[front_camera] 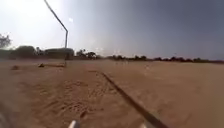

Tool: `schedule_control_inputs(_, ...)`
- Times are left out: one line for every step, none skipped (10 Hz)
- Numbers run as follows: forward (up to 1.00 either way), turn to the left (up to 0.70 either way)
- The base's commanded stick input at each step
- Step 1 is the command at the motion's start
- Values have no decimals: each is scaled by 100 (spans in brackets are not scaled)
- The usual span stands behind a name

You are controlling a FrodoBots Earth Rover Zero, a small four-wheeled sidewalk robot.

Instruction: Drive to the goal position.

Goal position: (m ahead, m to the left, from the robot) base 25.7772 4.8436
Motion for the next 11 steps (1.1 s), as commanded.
schedule_control_inputs(50,14)
schedule_control_inputs(50,32)
schedule_control_inputs(50,49)
schedule_control_inputs(50,0)
schedule_control_inputs(50,0)
schedule_control_inputs(50,0)
schedule_control_inputs(50,0)
schedule_control_inputs(50,0)
schedule_control_inputs(50,0)
schedule_control_inputs(50,0)
schedule_control_inputs(50,0)
